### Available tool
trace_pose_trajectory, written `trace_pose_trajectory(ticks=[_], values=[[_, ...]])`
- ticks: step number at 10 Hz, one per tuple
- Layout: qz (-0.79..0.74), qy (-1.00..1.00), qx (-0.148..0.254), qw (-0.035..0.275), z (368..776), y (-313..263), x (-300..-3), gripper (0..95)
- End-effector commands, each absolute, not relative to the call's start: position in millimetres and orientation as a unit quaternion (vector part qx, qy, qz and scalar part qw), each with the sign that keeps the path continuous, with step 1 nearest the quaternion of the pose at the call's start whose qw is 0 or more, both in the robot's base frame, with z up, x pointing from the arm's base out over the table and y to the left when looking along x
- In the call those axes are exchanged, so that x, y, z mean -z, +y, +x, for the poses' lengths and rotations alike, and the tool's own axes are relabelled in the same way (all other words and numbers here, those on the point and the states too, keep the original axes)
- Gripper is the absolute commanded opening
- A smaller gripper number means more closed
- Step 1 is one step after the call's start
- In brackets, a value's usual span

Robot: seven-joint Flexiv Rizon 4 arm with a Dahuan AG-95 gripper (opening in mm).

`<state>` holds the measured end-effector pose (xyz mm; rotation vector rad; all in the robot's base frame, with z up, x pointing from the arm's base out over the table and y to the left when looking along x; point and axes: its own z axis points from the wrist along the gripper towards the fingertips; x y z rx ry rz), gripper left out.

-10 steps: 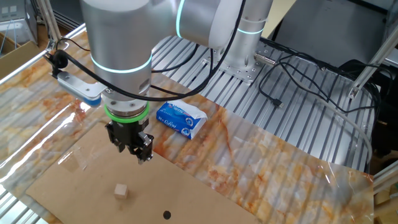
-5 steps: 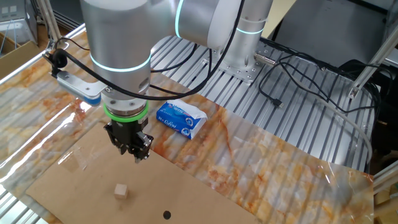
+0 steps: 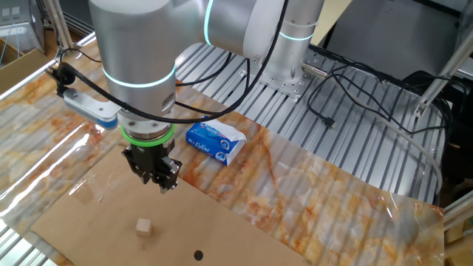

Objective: Grab the block and place it at the designated location

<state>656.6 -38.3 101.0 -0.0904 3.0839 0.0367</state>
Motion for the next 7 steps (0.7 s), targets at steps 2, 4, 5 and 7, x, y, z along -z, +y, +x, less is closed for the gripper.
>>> trace_pose_trajectory(ticks=[2,4,5,7], values=[[-0.054,0.998,-0.012,0.032,657.5,-38.0,-101.3,38.0],[-0.072,0.997,-0.011,0.036,657.5,-38.0,-101.3,38.0],[-0.071,0.996,-0.01,0.044,657.5,-38.0,-101.3,38.0],[-0.069,0.996,-0.007,0.059,657.5,-38.0,-101.3,38.0]])
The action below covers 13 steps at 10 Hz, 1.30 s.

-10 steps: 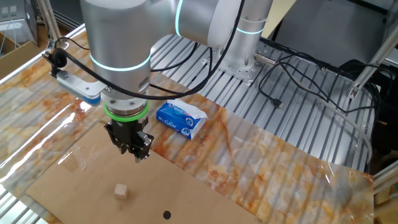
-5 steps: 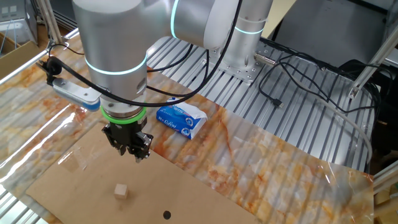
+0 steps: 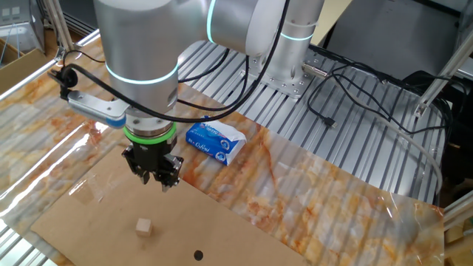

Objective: Grab the block and place it at the designated location

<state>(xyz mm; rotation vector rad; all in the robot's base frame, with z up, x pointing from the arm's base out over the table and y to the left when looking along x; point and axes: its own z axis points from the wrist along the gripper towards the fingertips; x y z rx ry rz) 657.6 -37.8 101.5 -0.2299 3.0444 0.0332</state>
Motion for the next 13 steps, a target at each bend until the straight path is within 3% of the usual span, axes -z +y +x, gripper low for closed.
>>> trace_pose_trajectory(ticks=[1,2,3,8,13], values=[[-0.066,0.996,0.0,0.055,657.5,-38.0,-101.3,38.0],[-0.059,0.997,0.0,0.053,657.5,-38.0,-101.3,57.0],[-0.054,0.997,0.0,0.053,657.5,-38.0,-101.3,95.0],[-0.04,0.998,-0.002,0.055,660.5,-39.8,-100.4,95.0],[-0.026,0.998,-0.003,0.056,700.8,-43.1,-95.4,95.0]])
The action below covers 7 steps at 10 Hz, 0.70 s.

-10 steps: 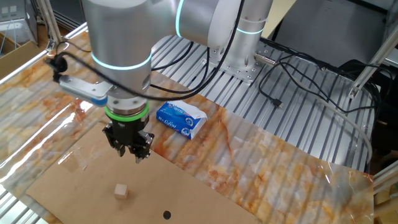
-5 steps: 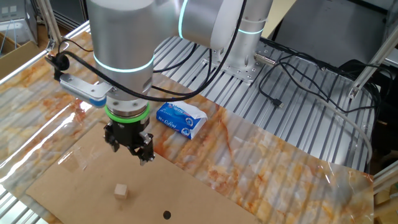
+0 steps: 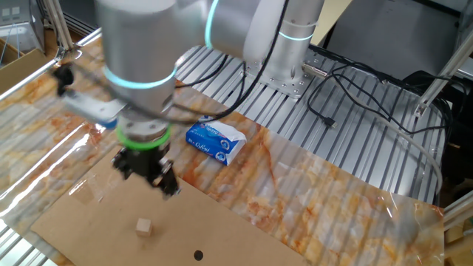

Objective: Grab the block and place it at the designated location

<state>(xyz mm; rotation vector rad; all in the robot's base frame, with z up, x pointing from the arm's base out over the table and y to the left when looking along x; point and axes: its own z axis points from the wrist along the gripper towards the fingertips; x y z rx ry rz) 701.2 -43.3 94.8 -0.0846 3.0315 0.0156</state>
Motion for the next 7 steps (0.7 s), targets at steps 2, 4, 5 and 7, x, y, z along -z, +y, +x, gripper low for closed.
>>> trace_pose_trajectory(ticks=[2,4,5,7], values=[[-0.011,0.998,-0.004,0.055,713.4,-38.5,-91.1,95.0],[-0.002,0.999,-0.004,0.054,719.8,-33.0,-84.0,95.0],[-0.002,0.999,-0.004,0.053,720.9,-32.0,-82.4,95.0],[0.003,0.999,-0.004,0.05,725.8,-28.4,-74.2,95.0]])
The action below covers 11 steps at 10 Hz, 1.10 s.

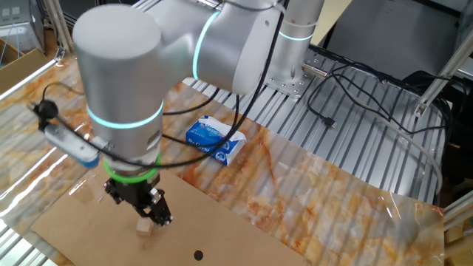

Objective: Grab the block and place it at the designated location

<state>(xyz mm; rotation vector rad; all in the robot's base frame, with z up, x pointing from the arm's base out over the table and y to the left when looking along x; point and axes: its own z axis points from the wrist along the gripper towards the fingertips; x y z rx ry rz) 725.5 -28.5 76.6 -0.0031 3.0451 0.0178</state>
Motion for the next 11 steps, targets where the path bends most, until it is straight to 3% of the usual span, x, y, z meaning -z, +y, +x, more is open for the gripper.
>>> trace_pose_trajectory(ticks=[1,6,7,11], values=[[0.005,0.999,-0.004,0.05,726.8,-28.1,-72.5,95.0],[0.007,0.999,-0.004,0.044,727.4,-34.7,-50.4,95.0],[0.009,0.999,-0.004,0.044,727.3,-33.7,-47.1,76.0],[0.021,0.999,-0.006,0.046,723.4,-26.2,-27.1,76.0]])
